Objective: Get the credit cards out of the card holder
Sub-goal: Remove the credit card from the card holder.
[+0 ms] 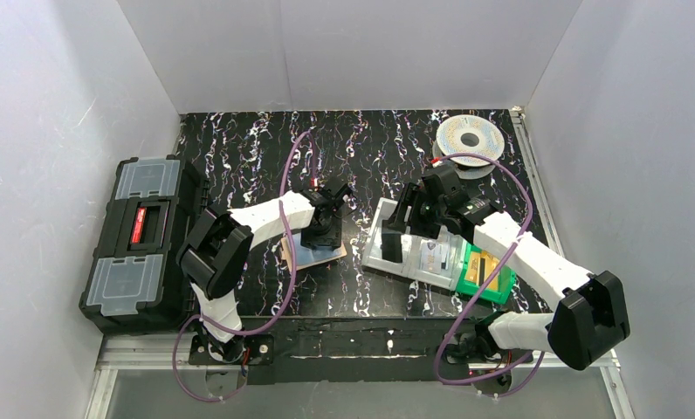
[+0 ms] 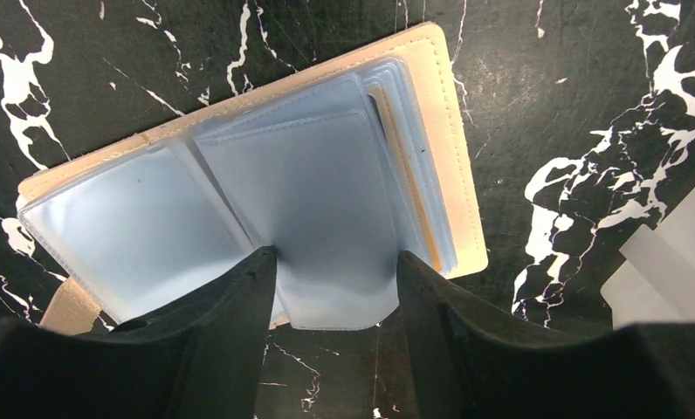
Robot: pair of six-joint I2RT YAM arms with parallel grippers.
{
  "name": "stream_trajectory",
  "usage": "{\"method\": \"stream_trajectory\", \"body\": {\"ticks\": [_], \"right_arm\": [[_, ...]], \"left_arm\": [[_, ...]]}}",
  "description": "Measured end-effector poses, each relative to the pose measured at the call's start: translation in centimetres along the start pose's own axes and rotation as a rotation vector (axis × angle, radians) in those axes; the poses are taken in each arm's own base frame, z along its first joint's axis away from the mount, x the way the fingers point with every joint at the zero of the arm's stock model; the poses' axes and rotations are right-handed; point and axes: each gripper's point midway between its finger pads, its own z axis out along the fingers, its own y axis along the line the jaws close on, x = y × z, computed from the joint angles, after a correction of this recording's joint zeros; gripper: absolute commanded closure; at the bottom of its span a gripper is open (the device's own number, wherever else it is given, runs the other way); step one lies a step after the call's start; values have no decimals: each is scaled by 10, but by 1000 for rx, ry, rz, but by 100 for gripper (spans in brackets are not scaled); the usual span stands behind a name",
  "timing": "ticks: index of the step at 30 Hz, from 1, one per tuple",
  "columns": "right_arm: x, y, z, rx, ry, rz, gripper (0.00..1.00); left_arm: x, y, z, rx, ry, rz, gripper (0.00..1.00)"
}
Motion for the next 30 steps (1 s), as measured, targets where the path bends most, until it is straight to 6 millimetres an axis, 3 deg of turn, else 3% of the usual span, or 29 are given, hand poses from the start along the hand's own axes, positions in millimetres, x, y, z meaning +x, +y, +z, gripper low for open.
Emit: {"method": "stream_trajectory", "body": {"ticks": [11,14,22,30], "right_arm": [[2,3,-1,-7,14,-8,26],[0,9,-2,-14,16,-19,26],[6,46,8,-60,68,-98,30],[29,91,44,-104,200,-185,35]], "left_arm": [[-2,1,3,-3,-17,-4,94],[-3,3,4,15,-21,-20,100],[-3,7,5,184,-12,-138,100],[-2,6,6,409,57,-308,100]]}}
